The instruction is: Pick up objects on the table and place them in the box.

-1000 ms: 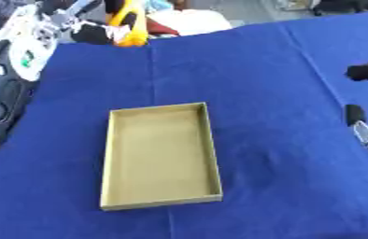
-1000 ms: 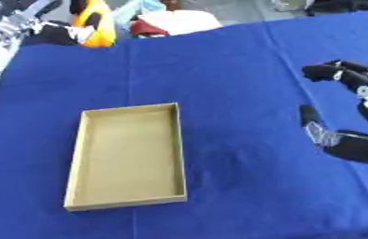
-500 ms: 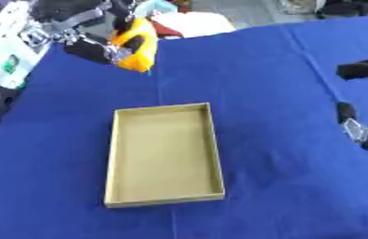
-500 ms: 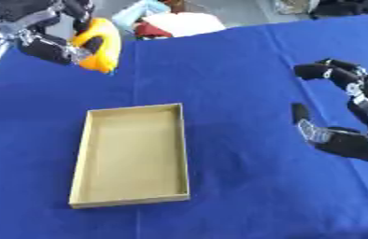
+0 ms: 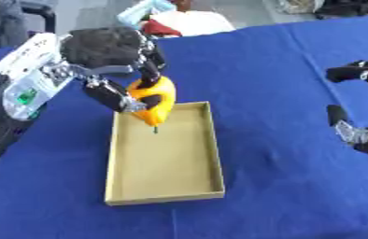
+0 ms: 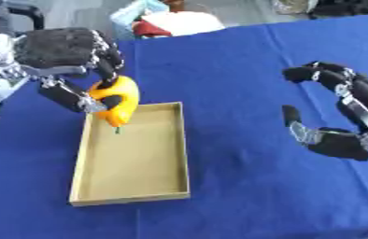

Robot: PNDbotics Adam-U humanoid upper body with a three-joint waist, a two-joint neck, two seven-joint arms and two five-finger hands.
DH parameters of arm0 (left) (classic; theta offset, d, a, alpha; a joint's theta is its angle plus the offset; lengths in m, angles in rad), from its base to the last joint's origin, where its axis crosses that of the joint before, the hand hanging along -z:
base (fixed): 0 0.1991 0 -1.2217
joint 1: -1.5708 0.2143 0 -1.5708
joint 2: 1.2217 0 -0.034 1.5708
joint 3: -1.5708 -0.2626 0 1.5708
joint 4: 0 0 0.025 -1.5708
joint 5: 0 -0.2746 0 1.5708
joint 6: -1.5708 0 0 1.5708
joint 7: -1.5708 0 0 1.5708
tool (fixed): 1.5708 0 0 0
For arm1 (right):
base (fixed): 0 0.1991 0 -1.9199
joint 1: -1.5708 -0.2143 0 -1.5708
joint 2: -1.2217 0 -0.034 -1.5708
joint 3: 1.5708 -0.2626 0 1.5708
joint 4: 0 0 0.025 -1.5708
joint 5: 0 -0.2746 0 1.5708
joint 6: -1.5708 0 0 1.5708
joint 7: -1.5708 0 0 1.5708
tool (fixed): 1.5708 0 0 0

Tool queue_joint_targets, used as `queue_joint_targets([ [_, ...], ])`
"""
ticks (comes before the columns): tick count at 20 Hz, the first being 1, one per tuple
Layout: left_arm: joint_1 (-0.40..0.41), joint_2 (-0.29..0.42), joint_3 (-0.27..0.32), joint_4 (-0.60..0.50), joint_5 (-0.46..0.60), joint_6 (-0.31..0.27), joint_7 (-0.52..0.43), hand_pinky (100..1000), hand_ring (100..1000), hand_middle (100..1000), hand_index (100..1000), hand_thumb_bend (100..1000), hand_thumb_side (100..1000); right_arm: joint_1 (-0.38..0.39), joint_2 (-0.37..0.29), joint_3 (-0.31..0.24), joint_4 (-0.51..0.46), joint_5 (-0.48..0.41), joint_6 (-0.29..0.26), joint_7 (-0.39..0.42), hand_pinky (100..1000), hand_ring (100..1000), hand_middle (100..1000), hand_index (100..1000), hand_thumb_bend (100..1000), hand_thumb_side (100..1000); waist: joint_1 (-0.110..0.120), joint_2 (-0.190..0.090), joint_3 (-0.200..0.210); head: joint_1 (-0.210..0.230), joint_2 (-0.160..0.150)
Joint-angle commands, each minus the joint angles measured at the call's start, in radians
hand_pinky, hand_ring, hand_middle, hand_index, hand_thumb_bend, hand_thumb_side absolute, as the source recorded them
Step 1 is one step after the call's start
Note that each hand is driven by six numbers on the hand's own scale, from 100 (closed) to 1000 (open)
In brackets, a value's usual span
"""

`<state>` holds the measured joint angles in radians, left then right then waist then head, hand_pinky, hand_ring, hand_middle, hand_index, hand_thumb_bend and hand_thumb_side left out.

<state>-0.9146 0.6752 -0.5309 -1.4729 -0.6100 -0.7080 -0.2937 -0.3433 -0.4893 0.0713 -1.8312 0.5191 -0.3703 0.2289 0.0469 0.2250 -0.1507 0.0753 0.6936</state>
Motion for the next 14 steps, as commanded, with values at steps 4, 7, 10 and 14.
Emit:
queue_joint_targets([
  [4,0.002,-0.008,-0.005,0.02,0.006,-0.022,-0.12,551,481,395,528,100,240,-0.013,-0.011,0.013,-0.007,-0.023,-0.008,0.031,727,729,706,867,100,433,-0.003,-0.019,-0.003,-0.006,0.006],
  [7,0.014,-0.015,-0.008,0.035,0.01,-0.028,-0.178,564,502,427,554,100,246,-0.011,-0.008,0.022,-0.001,-0.031,-0.009,0.052,707,725,703,865,100,467,-0.002,-0.017,-0.006,-0.006,0.007],
  [10,0.023,-0.024,-0.01,0.048,0.007,-0.032,-0.215,578,521,462,588,100,253,-0.006,-0.005,0.026,0.005,-0.039,-0.009,0.071,687,719,698,866,100,485,-0.004,-0.015,-0.008,-0.007,0.004],
  [14,0.032,-0.031,-0.013,0.068,-0.016,-0.03,-0.266,639,597,584,709,147,304,-0.004,-0.001,0.031,0.009,-0.049,-0.008,0.093,656,714,694,865,100,503,-0.003,-0.014,-0.011,-0.008,0.001],
])
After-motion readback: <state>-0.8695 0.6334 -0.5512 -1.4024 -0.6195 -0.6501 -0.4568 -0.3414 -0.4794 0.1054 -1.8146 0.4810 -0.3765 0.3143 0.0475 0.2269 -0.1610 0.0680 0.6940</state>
